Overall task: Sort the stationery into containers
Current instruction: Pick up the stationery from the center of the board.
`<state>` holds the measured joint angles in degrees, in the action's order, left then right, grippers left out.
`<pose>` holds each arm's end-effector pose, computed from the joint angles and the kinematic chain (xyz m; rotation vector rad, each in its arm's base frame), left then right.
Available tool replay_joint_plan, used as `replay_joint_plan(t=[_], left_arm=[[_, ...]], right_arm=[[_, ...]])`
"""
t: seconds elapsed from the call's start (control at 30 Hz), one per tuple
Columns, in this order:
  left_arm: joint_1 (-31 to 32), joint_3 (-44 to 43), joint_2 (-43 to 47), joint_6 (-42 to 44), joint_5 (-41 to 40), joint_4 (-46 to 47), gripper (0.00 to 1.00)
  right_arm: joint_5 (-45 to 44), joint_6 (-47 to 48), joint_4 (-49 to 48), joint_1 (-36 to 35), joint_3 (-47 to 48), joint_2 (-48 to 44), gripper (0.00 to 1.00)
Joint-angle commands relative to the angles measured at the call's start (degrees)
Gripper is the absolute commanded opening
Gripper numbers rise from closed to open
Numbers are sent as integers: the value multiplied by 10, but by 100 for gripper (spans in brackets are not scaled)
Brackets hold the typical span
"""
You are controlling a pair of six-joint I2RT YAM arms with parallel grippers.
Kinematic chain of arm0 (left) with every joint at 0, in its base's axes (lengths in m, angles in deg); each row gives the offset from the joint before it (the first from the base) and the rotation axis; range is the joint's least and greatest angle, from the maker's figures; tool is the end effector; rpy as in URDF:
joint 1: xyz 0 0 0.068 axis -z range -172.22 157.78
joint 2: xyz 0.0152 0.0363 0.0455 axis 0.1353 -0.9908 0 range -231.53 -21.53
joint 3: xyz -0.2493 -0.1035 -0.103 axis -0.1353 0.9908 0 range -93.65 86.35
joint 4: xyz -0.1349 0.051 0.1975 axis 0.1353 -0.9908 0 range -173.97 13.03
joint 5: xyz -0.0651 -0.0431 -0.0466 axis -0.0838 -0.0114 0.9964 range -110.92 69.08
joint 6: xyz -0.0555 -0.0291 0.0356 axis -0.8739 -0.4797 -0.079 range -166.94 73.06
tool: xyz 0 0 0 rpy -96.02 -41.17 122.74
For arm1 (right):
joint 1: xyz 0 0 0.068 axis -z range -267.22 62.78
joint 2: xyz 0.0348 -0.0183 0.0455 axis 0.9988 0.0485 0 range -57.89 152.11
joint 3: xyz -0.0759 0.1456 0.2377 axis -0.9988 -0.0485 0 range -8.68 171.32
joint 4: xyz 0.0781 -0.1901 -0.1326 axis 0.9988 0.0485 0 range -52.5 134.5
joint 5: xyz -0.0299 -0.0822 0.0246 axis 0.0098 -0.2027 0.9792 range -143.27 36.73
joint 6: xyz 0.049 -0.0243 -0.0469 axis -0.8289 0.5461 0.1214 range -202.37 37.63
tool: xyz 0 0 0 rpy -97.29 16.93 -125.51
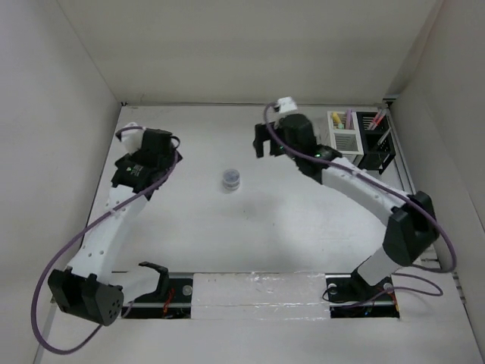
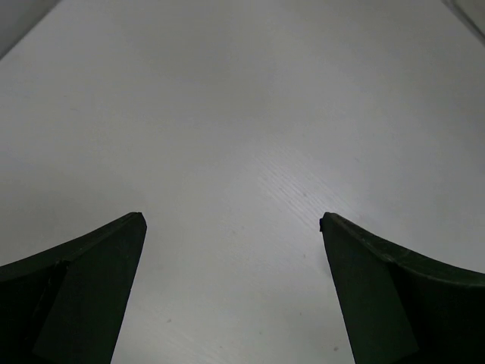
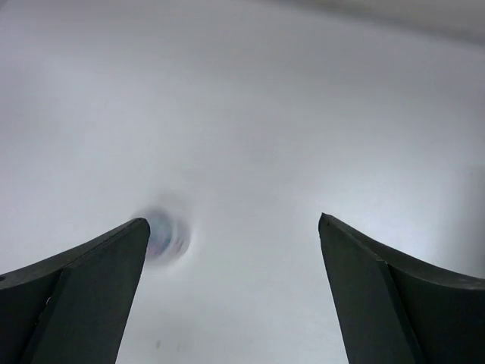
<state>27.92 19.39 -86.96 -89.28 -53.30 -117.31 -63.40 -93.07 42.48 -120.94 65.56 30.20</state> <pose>0.2226 -0.0477 0.3568 -0.6935 2.0123 -0.0006 0.3142 0.1972 0.3550 -0.2619 1.8922 0.3591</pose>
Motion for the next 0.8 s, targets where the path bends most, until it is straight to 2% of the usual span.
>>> replay_joint_plan(t=[0.0, 0.1, 0.13, 0.27, 0.53, 0.77], left_arm=[[-67, -13, 43, 41, 28, 16, 100], [-67, 30, 64, 25, 7, 32, 100], [-67, 65, 77, 33, 28, 59, 100], [-67, 78, 77, 48, 32, 67, 100], [-67, 78, 59, 68, 61, 76, 100], [-67, 78, 59, 79, 67, 81, 100]], right_arm=[[36, 25, 58, -70, 46, 60, 99], [20, 38, 118, -100, 104, 152, 99], [20, 38, 133, -108, 146, 197, 99], [13, 43, 160, -123, 194, 259, 99], [41, 43, 152, -133, 238, 334, 99], [61, 43, 151, -138, 257, 358, 98]])
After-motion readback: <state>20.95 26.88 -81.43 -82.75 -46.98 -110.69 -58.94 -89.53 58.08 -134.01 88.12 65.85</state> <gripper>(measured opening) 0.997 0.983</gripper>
